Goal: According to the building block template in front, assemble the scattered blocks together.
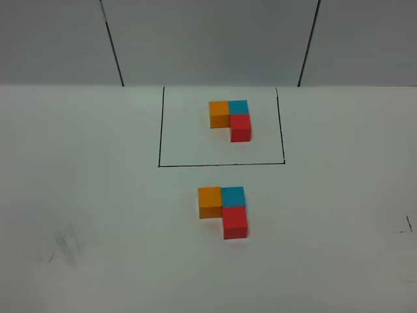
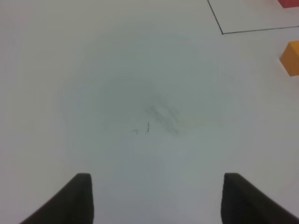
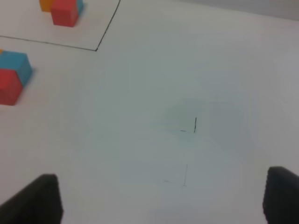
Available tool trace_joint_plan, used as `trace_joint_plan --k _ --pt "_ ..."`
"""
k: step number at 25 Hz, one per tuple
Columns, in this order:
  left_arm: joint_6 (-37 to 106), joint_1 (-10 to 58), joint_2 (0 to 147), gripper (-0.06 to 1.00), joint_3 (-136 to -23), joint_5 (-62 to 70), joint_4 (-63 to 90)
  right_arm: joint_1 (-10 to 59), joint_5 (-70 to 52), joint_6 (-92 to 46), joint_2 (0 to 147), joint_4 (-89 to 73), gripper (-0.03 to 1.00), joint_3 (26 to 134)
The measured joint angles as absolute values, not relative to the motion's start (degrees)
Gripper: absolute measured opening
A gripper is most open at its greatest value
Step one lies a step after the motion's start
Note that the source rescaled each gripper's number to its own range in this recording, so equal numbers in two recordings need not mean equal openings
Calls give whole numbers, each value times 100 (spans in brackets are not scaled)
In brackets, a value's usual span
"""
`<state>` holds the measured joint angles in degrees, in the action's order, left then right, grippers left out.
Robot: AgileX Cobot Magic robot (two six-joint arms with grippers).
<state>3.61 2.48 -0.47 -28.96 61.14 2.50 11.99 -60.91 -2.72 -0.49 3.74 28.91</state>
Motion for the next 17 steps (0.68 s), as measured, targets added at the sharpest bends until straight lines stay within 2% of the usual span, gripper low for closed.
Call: trace_joint_plan --k 9,17 --pt "367 248 -47 33 -2896 6114 250 1150 -6097 -243 -49 374 50 2885" --pt "367 248 -47 33 -2896 6114 250 188 -6104 -243 -49 353 26 2885"
